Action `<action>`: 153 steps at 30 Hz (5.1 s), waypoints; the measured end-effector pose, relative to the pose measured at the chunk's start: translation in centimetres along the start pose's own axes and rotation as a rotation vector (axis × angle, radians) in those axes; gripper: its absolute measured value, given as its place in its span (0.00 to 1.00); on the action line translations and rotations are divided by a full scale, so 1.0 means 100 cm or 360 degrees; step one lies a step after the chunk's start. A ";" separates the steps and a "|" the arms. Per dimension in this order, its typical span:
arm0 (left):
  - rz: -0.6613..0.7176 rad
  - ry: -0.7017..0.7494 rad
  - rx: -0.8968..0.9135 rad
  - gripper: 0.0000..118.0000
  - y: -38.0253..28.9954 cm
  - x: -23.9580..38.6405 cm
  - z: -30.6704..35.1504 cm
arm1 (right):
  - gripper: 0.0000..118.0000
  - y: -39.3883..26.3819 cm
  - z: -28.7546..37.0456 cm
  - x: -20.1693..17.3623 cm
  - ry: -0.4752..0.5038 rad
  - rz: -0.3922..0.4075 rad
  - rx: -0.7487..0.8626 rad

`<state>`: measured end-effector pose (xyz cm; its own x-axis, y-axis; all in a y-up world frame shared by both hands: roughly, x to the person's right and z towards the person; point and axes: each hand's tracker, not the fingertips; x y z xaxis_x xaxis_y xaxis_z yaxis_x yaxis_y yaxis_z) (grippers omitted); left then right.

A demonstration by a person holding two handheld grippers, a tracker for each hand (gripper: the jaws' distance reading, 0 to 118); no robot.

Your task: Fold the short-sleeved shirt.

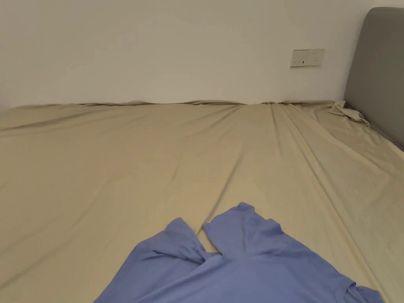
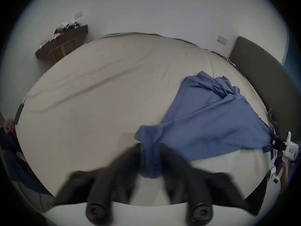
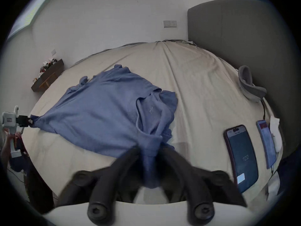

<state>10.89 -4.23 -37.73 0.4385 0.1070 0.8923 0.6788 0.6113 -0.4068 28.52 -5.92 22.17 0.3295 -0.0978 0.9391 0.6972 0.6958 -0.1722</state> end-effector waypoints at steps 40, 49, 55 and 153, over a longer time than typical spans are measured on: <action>0.0183 0.0134 -0.0007 0.01 -0.014 0.001 -0.054 | 0.02 0.038 0.022 -0.096 0.0118 0.0332 -0.0084; 0.0141 0.0098 0.0063 0.01 0.006 0.010 -0.030 | 1.00 0.139 -0.056 -0.096 0.0154 0.0299 -0.0092; 0.0127 0.0090 0.0040 0.01 0.010 0.019 -0.026 | 1.00 0.209 -0.192 -0.092 -0.0042 0.0416 -0.0320; -0.0227 0.0105 0.0224 0.01 -0.068 0.039 0.072 | 0.04 -0.056 0.063 -0.029 0.0056 0.0027 0.0161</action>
<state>3.80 -2.32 -30.07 0.3849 -0.0372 0.9222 0.6498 0.7205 -0.2422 19.68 -5.01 22.31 0.3641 -0.1091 0.9250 0.6243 0.7656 -0.1555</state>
